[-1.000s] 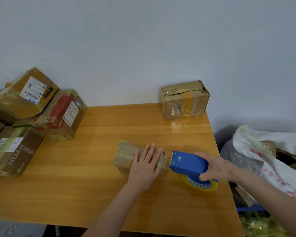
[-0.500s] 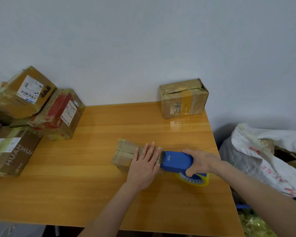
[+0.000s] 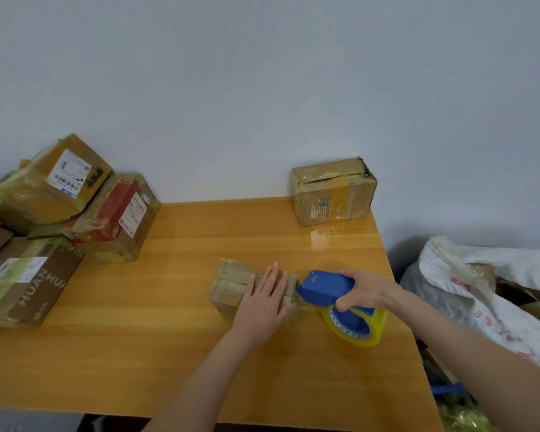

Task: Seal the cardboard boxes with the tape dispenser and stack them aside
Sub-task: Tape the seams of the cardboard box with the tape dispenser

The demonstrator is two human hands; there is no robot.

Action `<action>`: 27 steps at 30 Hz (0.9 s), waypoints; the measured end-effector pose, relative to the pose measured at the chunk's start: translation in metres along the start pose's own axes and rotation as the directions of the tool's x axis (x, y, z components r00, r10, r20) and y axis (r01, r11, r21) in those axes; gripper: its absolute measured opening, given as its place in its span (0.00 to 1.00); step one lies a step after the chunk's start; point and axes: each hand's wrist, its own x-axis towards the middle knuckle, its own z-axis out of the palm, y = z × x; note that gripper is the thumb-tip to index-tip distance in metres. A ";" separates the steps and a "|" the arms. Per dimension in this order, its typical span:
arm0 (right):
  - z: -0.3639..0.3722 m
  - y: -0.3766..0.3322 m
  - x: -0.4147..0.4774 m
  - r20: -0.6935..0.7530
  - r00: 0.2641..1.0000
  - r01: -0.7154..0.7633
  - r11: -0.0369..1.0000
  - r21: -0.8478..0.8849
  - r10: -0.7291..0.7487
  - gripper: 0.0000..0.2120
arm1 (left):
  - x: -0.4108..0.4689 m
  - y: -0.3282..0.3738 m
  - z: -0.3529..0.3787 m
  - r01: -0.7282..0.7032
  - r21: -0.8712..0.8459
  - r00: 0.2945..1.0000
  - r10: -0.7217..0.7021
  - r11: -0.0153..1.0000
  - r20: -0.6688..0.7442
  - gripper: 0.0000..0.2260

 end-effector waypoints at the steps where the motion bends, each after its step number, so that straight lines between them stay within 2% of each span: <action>1: -0.002 -0.001 -0.002 0.015 1.000 0.003 1.000 -0.025 -0.003 0.32 | 0.000 -0.001 0.000 -0.004 0.005 1.000 0.004 1.000 0.011 0.29; 6: -0.006 -0.002 -0.013 0.071 0.996 0.063 0.976 -0.207 -0.049 0.33 | 0.000 -0.004 -0.001 -0.026 0.017 0.999 0.025 1.000 0.029 0.29; 9: 0.001 -0.002 -0.014 0.045 0.997 0.080 0.954 -0.290 -0.070 0.29 | 0.001 -0.005 -0.001 -0.027 0.006 0.999 0.027 1.000 0.027 0.29; 14: 0.011 -0.005 -0.012 -0.028 0.996 0.062 0.884 -0.464 -0.085 0.30 | 0.001 -0.005 0.005 -0.021 0.039 1.000 0.021 0.999 -0.012 0.29; 24: -0.003 -0.033 0.001 0.089 0.996 0.025 0.905 -0.425 0.015 0.27 | 0.000 -0.006 0.011 -0.032 0.054 0.999 0.033 0.998 -0.033 0.29; 27: -0.004 -0.040 0.000 0.083 0.997 0.029 0.882 -0.470 0.011 0.27 | 0.000 -0.005 0.010 -0.032 0.049 0.999 0.033 0.998 -0.024 0.29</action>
